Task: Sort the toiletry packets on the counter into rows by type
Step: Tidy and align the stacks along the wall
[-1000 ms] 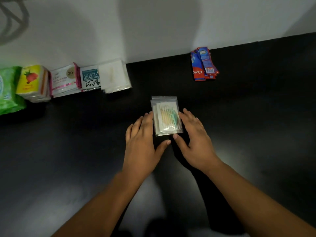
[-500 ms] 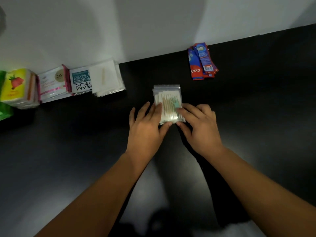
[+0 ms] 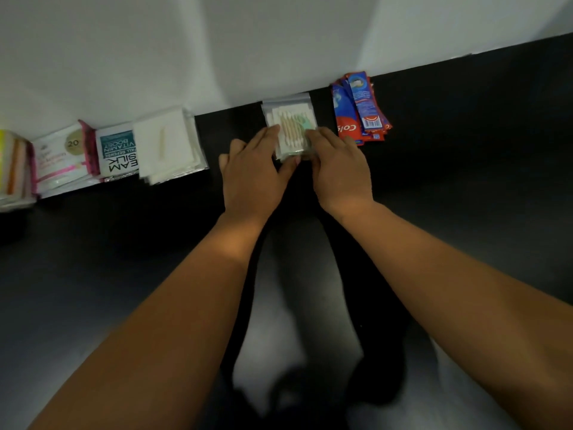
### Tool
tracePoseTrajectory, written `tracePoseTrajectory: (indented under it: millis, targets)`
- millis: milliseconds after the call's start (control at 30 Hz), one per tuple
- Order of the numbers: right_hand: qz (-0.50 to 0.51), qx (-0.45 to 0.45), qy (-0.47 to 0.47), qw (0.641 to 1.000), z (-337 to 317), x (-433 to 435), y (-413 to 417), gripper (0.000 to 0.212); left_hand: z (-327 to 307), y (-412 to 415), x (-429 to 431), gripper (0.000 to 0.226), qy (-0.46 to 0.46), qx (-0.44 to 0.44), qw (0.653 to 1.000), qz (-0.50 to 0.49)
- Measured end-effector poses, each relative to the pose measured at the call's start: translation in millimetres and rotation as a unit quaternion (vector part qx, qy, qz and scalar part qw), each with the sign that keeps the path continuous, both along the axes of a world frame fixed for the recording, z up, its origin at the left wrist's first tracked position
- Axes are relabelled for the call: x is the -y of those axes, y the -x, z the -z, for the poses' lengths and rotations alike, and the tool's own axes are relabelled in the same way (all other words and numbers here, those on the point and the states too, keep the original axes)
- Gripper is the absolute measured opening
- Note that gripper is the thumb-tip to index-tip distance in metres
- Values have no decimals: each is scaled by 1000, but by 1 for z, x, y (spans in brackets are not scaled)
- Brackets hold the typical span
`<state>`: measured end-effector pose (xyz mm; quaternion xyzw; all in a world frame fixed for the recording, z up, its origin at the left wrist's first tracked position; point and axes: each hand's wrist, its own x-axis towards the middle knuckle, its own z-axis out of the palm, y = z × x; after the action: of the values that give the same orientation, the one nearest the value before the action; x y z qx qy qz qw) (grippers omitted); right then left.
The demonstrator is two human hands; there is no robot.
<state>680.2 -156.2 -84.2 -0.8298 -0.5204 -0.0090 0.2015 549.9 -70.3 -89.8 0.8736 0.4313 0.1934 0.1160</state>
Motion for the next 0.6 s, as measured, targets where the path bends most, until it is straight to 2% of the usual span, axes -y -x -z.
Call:
tracePoseTrajectory:
  millis: [600]
  targets:
    - [42,11,12,999,-1,-16,-4,51,1,-16,-9,60,-20,-30,999,-14]
